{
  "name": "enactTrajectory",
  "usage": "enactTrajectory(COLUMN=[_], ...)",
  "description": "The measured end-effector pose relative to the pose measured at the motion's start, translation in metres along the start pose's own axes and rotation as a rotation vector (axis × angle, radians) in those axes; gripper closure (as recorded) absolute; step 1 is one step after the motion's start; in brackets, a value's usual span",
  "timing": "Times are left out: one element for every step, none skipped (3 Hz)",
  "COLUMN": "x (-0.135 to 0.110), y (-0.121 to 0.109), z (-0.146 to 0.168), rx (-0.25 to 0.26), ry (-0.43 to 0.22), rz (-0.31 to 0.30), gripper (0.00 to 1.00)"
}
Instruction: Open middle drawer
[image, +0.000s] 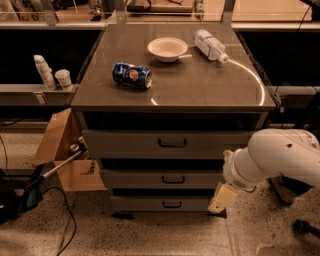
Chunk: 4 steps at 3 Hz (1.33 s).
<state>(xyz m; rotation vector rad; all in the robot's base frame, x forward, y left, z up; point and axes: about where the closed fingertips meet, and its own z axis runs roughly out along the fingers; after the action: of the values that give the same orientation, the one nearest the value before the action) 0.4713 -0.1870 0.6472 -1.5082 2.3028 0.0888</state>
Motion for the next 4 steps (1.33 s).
enactTrajectory(x=[0.009, 0.016, 0.022, 0.031], y=[0.003, 0.008, 0.017, 0.036], z=[0.025, 0.039, 0.049, 0.052], rx=[-0.022, -0.036, -0.054, -0.083], ry=[0.023, 0.041, 0.061, 0.104], rz=[0.013, 0.023, 0.032, 0.042], gripper=[0.0, 0.0, 0.0, 0.0])
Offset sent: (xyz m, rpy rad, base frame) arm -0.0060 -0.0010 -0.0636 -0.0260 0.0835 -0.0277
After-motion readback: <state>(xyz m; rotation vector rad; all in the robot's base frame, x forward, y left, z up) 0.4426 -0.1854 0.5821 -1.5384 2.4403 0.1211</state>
